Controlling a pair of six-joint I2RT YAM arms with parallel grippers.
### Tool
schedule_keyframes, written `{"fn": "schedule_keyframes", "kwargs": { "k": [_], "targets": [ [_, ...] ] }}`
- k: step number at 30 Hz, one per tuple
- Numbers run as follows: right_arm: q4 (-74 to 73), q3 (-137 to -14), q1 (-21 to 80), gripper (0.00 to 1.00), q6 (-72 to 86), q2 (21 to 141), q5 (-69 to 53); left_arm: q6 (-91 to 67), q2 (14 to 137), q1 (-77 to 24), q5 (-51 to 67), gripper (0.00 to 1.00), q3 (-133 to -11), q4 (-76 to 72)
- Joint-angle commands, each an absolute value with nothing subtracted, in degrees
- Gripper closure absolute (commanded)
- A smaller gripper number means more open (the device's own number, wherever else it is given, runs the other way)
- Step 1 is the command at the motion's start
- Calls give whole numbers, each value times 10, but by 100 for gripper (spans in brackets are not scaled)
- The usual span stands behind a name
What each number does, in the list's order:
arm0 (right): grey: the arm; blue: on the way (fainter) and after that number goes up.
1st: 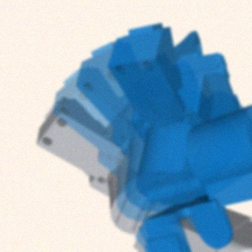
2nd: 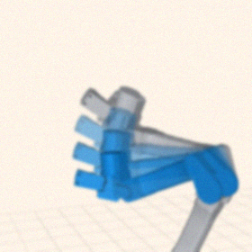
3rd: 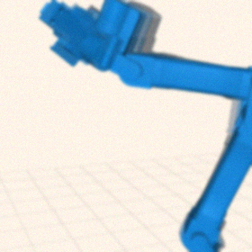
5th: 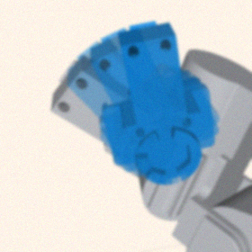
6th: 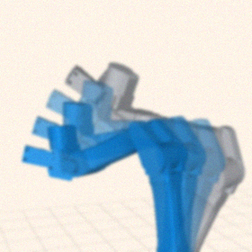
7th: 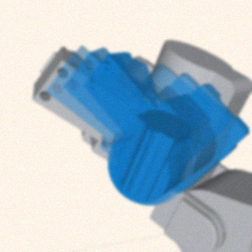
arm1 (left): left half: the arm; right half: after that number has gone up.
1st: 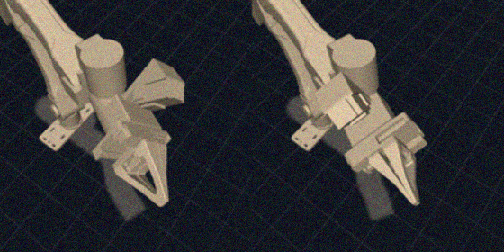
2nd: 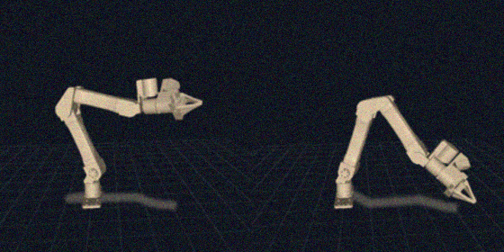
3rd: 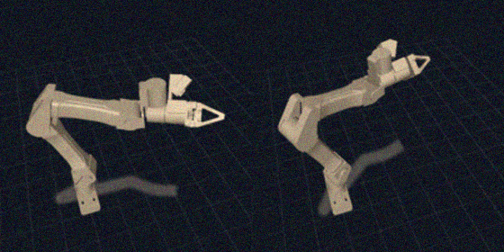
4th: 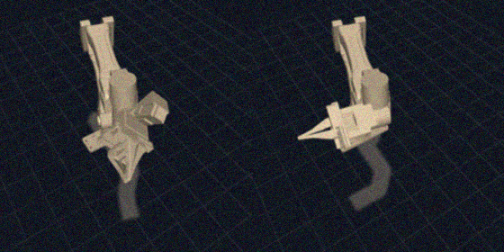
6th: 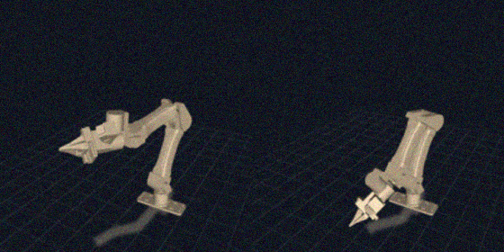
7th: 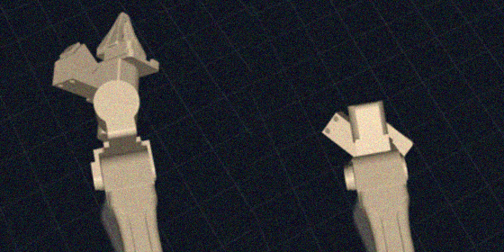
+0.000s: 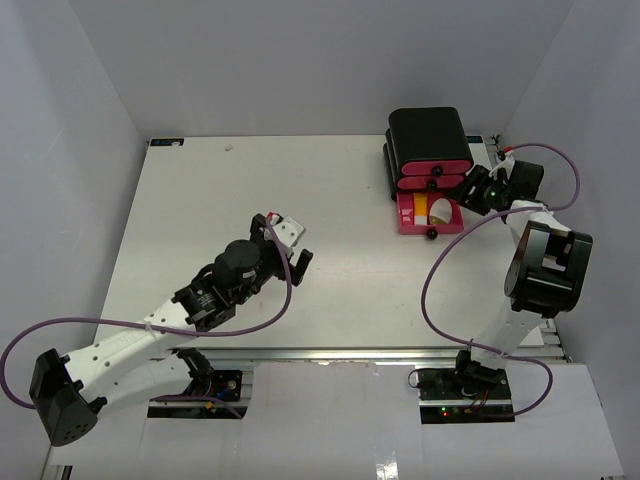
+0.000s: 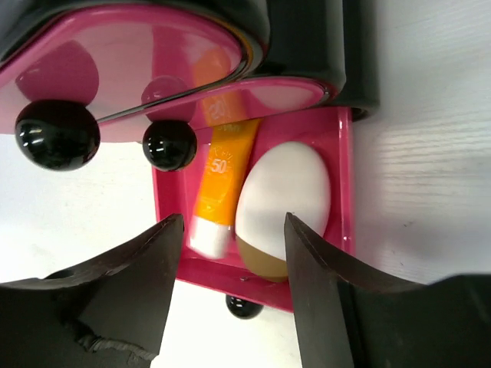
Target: Organize the makeup
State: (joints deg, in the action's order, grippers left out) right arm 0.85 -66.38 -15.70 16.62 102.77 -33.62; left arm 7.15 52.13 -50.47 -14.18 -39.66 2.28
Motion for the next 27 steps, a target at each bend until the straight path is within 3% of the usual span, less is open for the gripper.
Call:
{"fn": "schedule_keyframes", "kwargs": {
  "k": [1,6,10,12,16,21,27],
  "targets": [
    [2,-650,-158,38,88,947,-289,56,495,-502,-128,2,-383,18],
    [-60,-639,-144,43,-25,871,-302,52,497,-502,-109,2,-388,26],
    [-170,-621,-116,51,-215,826,-394,50,490,-503,-97,2,-389,28],
    [-202,-605,-92,66,-322,808,-411,53,487,-502,-85,2,-389,32],
    [-236,-496,-50,86,-588,760,-426,55,483,-502,-78,2,-389,34],
    [-253,-462,-9,89,-749,729,-363,58,485,-502,-73,2,-389,38],
    [-251,-474,25,91,-838,755,-273,63,485,-502,-69,2,-390,39]
  ]
}}
